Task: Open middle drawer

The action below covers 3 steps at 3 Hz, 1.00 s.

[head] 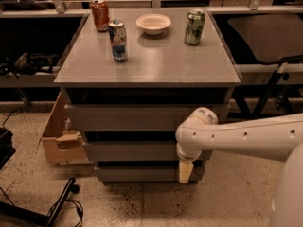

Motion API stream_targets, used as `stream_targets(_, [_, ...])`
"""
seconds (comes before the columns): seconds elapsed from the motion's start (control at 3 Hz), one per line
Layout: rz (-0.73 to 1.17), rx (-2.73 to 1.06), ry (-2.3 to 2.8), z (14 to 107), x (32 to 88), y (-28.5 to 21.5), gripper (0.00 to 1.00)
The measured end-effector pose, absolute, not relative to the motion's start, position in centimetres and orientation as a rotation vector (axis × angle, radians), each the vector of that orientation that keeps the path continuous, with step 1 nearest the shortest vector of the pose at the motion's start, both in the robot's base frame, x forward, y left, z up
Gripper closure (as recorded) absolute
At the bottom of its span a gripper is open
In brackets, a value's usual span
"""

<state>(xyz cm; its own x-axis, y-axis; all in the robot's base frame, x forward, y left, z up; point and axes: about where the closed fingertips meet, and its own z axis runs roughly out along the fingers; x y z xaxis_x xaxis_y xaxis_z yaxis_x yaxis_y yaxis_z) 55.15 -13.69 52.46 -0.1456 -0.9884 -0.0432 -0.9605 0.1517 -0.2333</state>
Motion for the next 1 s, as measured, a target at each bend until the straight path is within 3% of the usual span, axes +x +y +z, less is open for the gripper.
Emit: stream_targets(1.0, [-0.263, -1.916, 2.277, 49.5, 57.0, -14.0, 0.00])
